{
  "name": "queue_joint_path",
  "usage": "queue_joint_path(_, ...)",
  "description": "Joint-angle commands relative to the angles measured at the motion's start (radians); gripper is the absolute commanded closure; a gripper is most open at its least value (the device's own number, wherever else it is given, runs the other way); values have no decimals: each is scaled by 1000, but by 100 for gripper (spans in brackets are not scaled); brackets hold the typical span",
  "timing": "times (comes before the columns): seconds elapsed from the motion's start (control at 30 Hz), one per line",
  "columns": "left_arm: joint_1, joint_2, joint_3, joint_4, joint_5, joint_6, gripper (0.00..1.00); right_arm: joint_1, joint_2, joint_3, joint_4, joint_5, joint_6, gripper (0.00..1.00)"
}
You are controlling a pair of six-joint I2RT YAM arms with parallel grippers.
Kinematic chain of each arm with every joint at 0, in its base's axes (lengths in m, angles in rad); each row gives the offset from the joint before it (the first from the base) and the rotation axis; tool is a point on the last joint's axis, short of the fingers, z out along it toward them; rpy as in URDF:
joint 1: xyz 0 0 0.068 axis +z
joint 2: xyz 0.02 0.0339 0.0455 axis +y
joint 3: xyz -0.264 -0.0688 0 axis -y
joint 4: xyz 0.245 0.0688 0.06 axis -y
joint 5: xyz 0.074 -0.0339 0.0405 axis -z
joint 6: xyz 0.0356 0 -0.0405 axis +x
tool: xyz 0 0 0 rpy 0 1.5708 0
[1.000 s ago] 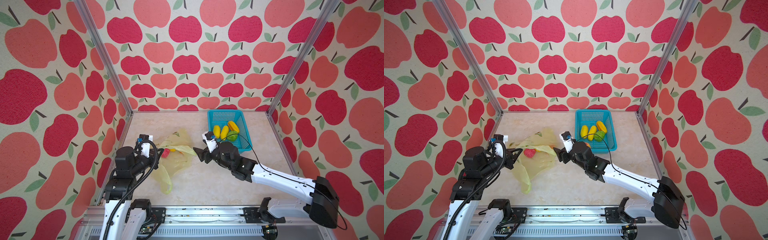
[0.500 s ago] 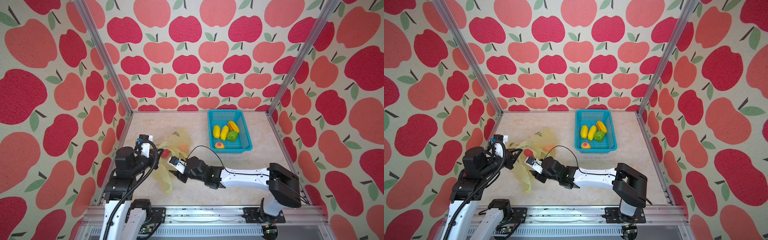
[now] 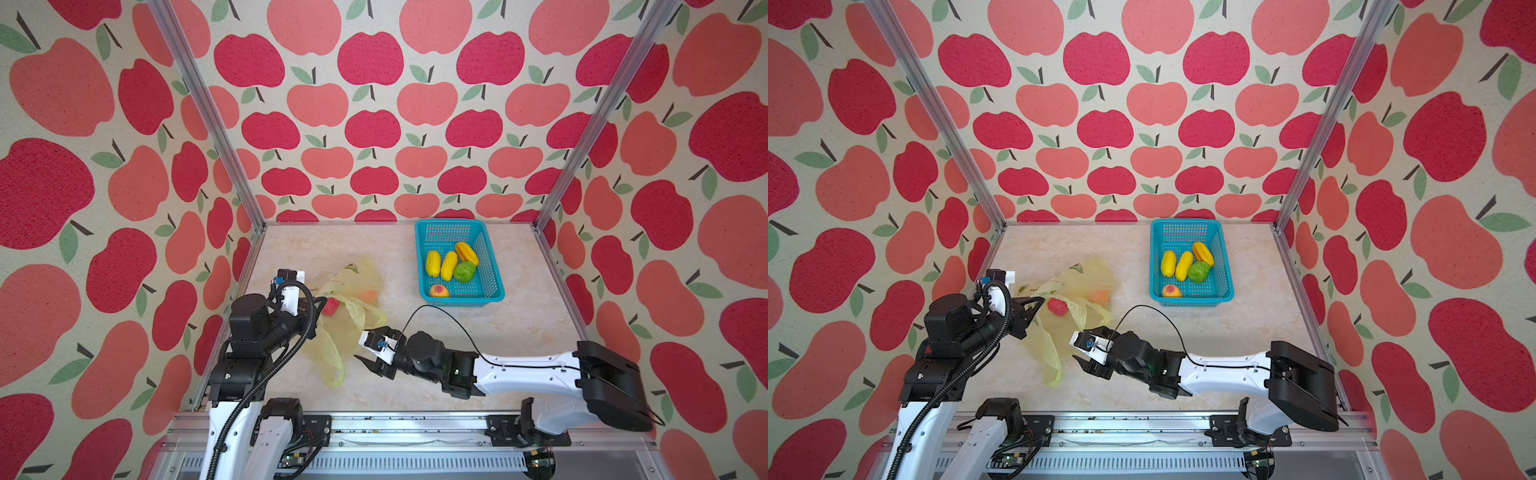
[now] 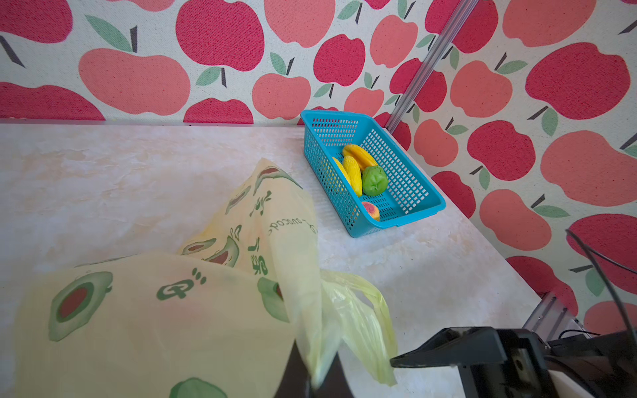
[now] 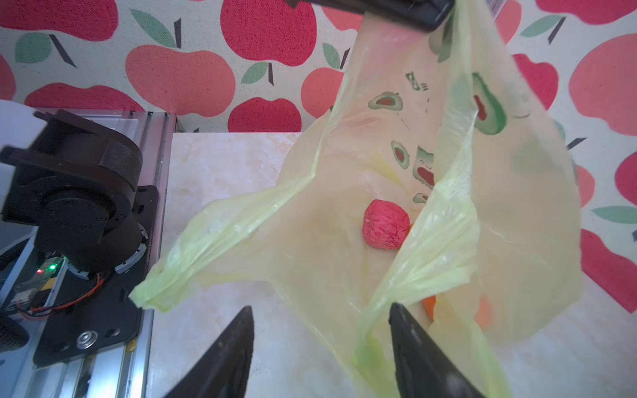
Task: Untie the knot of the plastic bag and take out the fruit
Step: Pick up the fruit from the plastic bag.
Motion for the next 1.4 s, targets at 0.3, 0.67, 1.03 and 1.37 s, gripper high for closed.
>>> queue_joint_path(0.3,4,-10,-7,2,15,2,100,6,51,-91,126,-24,42,50)
queue_joint_path(0.67,6,-15,-8,3,26,1,100,9,446,251,15,192,95,56)
queue_joint_path(1.03,4,-19,-7,4,33,-1,100,-39,689,546,-161,239,162,60)
queue_joint_path(1.37,6,-26,-7,6,31,-1,100,-106,686,525,-125,189,244,52)
